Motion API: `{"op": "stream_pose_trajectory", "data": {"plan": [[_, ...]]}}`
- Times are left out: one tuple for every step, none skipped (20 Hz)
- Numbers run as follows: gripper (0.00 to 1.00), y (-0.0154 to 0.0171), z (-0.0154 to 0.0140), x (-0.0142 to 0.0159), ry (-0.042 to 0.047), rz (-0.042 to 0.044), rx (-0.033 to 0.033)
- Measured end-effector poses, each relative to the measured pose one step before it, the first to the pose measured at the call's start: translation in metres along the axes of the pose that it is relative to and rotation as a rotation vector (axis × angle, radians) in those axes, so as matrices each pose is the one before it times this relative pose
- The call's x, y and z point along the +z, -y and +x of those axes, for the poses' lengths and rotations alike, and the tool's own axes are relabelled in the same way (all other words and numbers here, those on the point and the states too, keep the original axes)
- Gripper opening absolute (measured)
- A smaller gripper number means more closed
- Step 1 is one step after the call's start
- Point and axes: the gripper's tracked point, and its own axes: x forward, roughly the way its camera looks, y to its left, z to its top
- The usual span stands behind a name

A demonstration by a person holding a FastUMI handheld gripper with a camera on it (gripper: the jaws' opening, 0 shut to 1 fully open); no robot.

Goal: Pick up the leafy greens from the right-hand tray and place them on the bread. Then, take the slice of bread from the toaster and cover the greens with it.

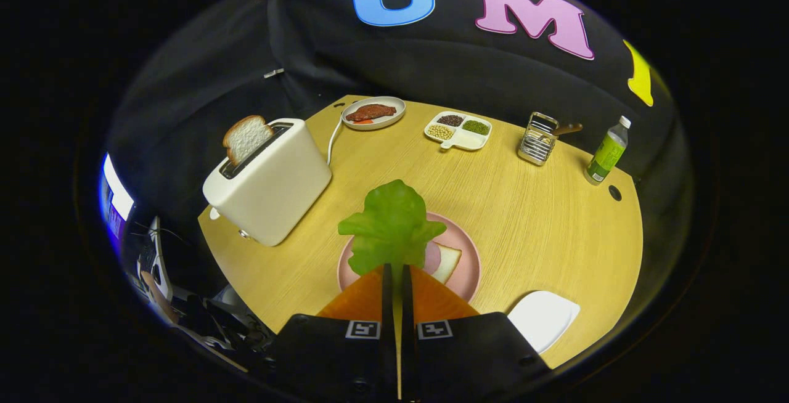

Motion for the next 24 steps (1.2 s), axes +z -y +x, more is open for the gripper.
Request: {"op": "stream_pose_trajectory", "data": {"plan": [[0.07,-0.00036,0.00296,-0.00103,-0.00850,0.00329,0.00163],[0.07,-0.00013,0.00344,-0.00092,-0.00867,0.00194,0.00190],[0.07,0.00248,0.00439,0.00018,-0.00478,-0.00557,-0.00950],[0.07,0.00694,0.00339,-0.00078,-0.00325,-0.01208,-0.02761],[0.15,0.00679,0.00404,0.00047,-0.00149,-0.01018,-0.02835],[0.27,0.00246,0.00258,0.00181,0.00740,-0.00231,-0.01922],[0.40,0.00085,0.00374,0.00247,0.01267,0.00221,-0.00894],[0.49,-0.00079,-0.00271,0.00343,0.01578,0.00338,-0.00485],[0.64,-0.00109,-0.00206,0.00428,0.01811,0.00735,-0.00076],[0.72,-0.00359,-0.00492,0.00624,0.02742,0.01084,0.00654],[0.80,-0.00362,-0.00657,0.00713,0.03270,0.00278,0.00557],[0.83,-0.00330,-0.00919,0.01211,0.05509,-0.01074,0.00158],[0.88,-0.00430,-0.01050,0.01433,0.06673,-0.02327,0.00008],[0.88,-0.00701,-0.01383,0.01508,0.06688,-0.03208,0.00432],[0.88,-0.00720,-0.01248,0.01605,0.06554,-0.04176,0.00300],[0.88,-0.00863,-0.01373,0.01663,0.05784,-0.04916,0.00294],[0.88,-0.00712,-0.01258,0.01668,0.05003,-0.04766,-0.00314],[0.88,-0.00934,-0.01179,0.01792,0.04408,-0.03833,-0.00055],[0.88,-0.00984,-0.01018,0.01765,0.04153,-0.02819,0.00385],[0.89,-0.01040,-0.00762,0.02202,0.04596,-0.01930,0.00151],[0.90,-0.00847,-0.00624,0.01957,0.04162,-0.01293,-0.00136],[0.90,-0.00852,-0.00455,0.02088,0.04141,-0.01251,0.00071],[0.90,-0.00801,-0.00256,0.02073,0.03647,-0.00987,0.00390],[0.89,-0.00755,-0.00166,0.02078,0.03504,-0.00505,0.00658]]}}
